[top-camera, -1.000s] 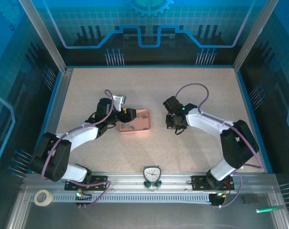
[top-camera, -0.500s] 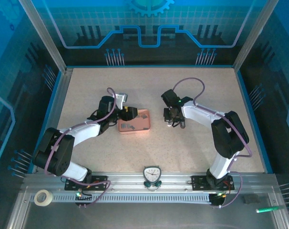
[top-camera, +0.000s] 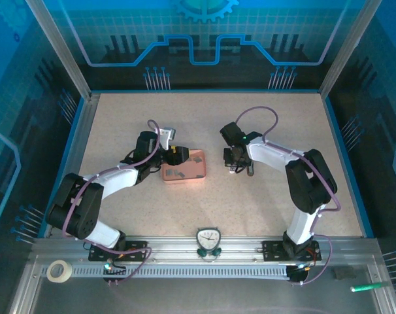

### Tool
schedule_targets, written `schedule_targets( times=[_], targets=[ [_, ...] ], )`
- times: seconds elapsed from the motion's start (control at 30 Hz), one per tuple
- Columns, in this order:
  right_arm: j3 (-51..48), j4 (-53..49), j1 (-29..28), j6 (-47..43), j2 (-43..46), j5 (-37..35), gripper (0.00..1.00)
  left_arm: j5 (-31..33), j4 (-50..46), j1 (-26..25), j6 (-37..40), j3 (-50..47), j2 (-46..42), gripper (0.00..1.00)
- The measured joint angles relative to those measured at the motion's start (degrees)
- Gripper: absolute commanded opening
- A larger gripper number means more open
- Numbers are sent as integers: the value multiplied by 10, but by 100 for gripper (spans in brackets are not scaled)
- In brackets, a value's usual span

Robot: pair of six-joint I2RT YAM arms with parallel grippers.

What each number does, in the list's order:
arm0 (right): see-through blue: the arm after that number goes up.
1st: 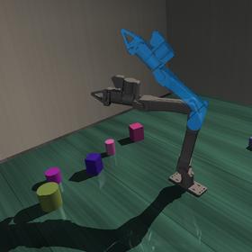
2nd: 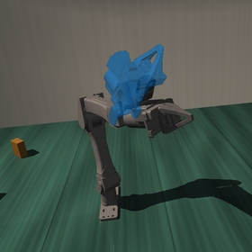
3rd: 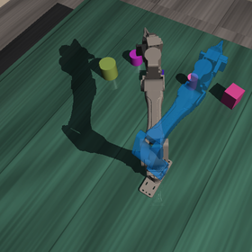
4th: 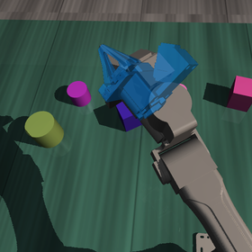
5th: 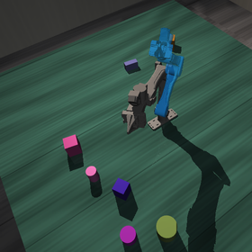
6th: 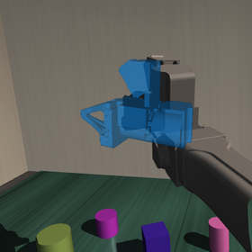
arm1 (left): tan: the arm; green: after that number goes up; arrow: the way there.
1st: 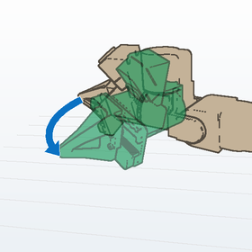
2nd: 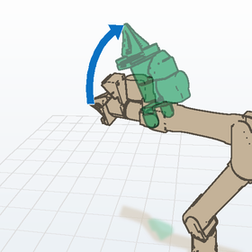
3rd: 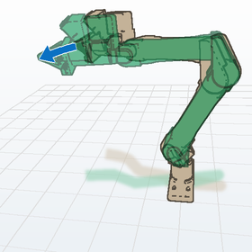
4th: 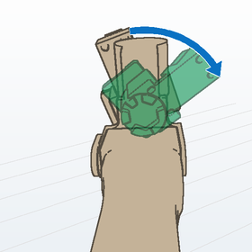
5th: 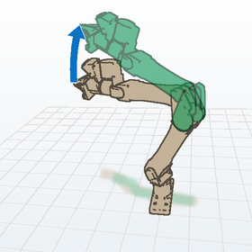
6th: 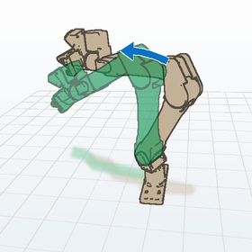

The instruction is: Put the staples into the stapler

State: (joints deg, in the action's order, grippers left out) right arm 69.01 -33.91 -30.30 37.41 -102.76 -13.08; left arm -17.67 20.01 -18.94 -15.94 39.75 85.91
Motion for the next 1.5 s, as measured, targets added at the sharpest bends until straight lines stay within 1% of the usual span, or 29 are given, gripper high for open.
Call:
schedule_targets(
  times=[0.67, 0.93, 1.23, 1.5],
  targets=[
    [1, 5, 0, -3, -12, 0, 15, 0, 0, 0, 0, 0, 0, 66],
    [31, -8, 0, -8, -9, -11, 15, 0, 0, 0, 1, 0, 0, 66],
    [34, -16, 0, -10, -8, -14, 15, 0, 0, 0, 1, 0, 0, 66],
    [34, -16, 0, -10, -27, -8, 15, 0, 0, 0, 1, 0, 0, 66]
  ],
)
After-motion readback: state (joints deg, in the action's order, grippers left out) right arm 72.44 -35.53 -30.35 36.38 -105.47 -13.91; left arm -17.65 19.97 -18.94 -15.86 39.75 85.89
